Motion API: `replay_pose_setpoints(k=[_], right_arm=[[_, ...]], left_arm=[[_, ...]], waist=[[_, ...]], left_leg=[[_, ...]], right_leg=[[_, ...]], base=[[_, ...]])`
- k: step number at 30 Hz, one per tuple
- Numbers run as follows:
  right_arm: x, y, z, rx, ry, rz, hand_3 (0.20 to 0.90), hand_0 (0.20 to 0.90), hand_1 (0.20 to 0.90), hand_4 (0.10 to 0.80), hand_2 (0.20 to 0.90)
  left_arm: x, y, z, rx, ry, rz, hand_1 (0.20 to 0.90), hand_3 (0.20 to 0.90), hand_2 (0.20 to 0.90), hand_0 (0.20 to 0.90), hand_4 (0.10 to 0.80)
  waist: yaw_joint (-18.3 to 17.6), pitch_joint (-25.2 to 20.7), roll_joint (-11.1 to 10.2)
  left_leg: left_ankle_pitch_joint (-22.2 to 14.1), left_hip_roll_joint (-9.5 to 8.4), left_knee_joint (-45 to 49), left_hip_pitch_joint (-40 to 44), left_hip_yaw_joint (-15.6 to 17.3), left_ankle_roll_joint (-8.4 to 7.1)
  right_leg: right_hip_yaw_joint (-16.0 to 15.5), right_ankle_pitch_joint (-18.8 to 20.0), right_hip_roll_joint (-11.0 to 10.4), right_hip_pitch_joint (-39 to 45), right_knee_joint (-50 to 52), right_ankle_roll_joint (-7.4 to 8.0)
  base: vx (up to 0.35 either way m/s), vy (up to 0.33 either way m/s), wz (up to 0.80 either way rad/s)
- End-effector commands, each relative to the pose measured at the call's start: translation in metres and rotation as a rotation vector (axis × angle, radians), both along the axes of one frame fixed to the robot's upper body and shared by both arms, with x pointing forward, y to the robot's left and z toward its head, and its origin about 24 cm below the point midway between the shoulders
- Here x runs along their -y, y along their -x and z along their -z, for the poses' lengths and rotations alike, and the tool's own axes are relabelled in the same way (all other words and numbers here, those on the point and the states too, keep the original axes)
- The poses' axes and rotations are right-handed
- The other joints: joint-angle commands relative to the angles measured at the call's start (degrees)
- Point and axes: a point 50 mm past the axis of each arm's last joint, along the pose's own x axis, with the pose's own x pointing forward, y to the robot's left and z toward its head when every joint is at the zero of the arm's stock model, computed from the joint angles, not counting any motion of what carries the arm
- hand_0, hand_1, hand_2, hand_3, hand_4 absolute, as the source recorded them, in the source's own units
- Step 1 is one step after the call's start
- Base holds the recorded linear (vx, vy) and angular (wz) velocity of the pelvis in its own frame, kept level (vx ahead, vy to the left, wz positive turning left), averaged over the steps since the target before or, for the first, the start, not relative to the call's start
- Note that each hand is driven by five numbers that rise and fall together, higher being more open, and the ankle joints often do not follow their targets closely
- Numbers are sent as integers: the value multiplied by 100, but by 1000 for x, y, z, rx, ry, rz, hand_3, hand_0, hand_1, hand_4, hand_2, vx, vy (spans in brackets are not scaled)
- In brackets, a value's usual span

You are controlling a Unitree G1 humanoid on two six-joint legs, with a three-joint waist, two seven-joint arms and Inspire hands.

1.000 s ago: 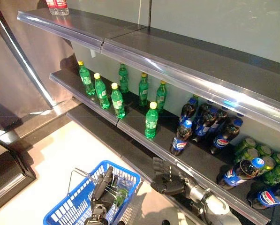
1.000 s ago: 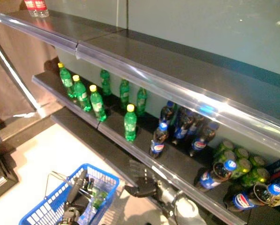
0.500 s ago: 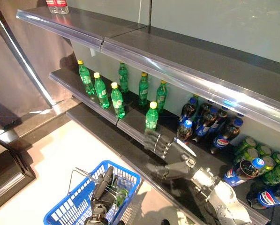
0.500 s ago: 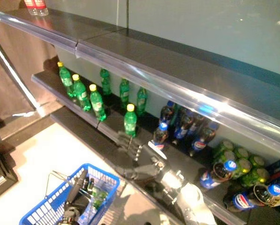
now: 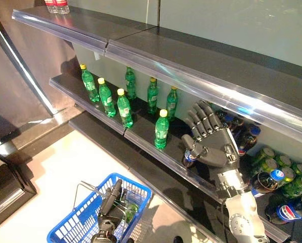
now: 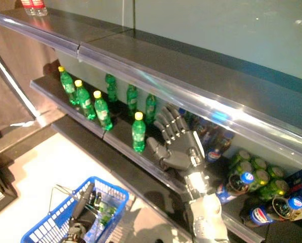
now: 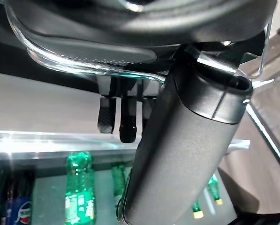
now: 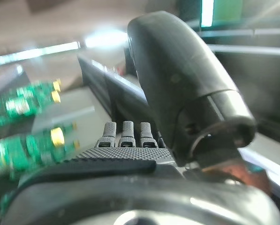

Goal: Pick up the drink and place into the basket.

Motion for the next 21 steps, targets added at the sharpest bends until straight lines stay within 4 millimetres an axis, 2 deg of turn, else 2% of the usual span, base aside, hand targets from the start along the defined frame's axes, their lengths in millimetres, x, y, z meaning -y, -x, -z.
replay_pose_setpoints(k=[1, 13, 18, 21], right_arm=[[12, 3, -37, 221, 25, 123, 900, 900, 900, 800, 900], [19, 3, -16, 81, 177, 339, 900, 900, 900, 800, 900], [23, 5, -13, 61, 188, 393, 900, 900, 900, 800, 900], [23, 5, -12, 58, 187, 490, 900, 900, 900, 800, 900]], left_arm=[[-6, -58, -67, 446, -103, 48, 300, 200, 300, 300, 100], [-6, -53, -64, 433, -109, 44, 300, 200, 300, 300, 100], [-7, -51, -64, 433, -109, 45, 300, 200, 300, 300, 100], [-3, -51, -63, 428, -107, 50, 300, 200, 300, 300, 100]], waist=[[-96, -382, 73], [-75, -283, 80], [-75, -224, 96], [-60, -126, 124]], left_leg=[[-190, -155, 21, 39, 339, 374], [-183, -179, 21, 20, 280, 381], [-175, -187, 21, 10, 267, 392], [-174, -212, 21, -15, 226, 414]], right_leg=[[-281, -17, -80, 116, 21, -70], [-315, -10, -123, 103, 21, -38], [-314, 4, -128, 89, 21, -35], [-303, 29, -138, 57, 21, -28]], base=[[20, 8, -3], [0, 0, 0], [0, 0, 0], [25, 5, 0]])
